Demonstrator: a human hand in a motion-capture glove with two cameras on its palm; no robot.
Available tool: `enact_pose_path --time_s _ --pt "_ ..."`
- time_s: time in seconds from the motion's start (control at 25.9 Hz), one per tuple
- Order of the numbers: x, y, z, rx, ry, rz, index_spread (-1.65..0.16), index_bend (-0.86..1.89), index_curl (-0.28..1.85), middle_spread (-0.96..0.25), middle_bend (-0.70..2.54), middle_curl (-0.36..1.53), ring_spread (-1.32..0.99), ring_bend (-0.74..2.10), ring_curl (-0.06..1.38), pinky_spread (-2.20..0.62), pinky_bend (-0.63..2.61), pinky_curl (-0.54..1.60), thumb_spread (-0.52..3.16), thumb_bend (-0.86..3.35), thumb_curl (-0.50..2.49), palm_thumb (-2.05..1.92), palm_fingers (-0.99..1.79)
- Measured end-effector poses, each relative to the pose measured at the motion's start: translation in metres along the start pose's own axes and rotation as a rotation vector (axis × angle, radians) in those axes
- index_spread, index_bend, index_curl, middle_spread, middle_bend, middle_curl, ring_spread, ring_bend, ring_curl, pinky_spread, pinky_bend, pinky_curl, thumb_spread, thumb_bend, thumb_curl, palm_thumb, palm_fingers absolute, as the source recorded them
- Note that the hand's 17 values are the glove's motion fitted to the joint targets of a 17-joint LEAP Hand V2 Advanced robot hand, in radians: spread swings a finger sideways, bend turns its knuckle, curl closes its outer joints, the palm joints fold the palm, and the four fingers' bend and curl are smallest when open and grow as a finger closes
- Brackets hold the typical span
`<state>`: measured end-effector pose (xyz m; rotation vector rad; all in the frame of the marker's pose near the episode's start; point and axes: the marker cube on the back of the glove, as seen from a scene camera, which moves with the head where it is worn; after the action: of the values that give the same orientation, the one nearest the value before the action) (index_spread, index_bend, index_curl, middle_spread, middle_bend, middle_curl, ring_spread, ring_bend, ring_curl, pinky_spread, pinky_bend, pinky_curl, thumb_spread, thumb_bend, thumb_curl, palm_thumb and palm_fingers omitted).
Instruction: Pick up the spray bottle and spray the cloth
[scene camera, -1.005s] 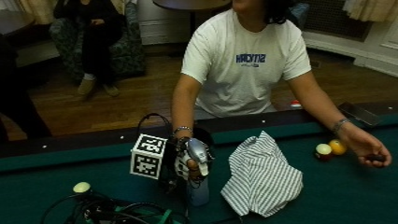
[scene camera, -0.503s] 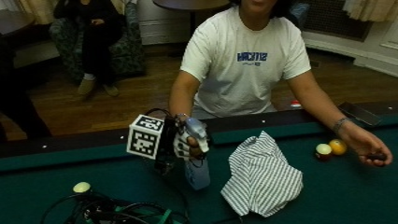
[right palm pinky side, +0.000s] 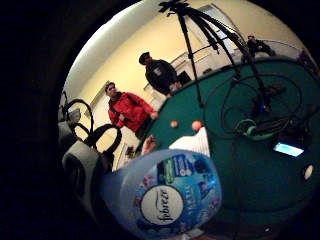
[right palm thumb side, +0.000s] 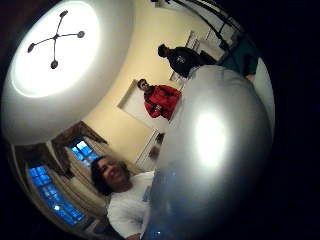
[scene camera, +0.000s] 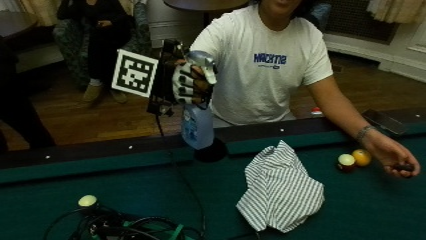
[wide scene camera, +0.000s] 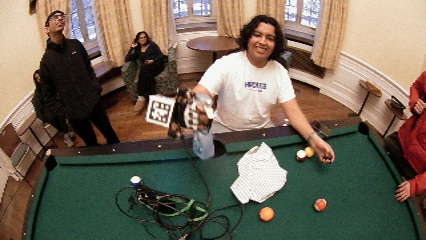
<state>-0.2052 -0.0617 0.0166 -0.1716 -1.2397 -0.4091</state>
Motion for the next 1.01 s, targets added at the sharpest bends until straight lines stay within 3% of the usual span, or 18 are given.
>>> enact_pose_path --time_s 0.35,0.66,1.01 --pt "-0.061 -0.025 0.014 -0.314 0.147 -0.023 -0.27 0.38 0.56 -0.21 0.69 0.57 -0.22 0.81 0.49 -0.31 0.53 0.43 0.34 -0.03 0.71 0.97 1.39" --pt "-0.058 -0.045 0.068 -0.643 0.356 0.128 -0.27 0.37 0.57 -0.21 0.69 0.57 -0.22 0.81 0.5 -0.31 0.54 0.43 0.32 -0.03 0.74 0.97 1.38" --pt "-0.022 -0.018 0.151 -1.041 0.569 0.311 -0.28 0.35 0.59 -0.21 0.69 0.57 -0.22 0.82 0.5 -0.31 0.54 0.43 0.32 -0.03 0.76 0.96 1.37"
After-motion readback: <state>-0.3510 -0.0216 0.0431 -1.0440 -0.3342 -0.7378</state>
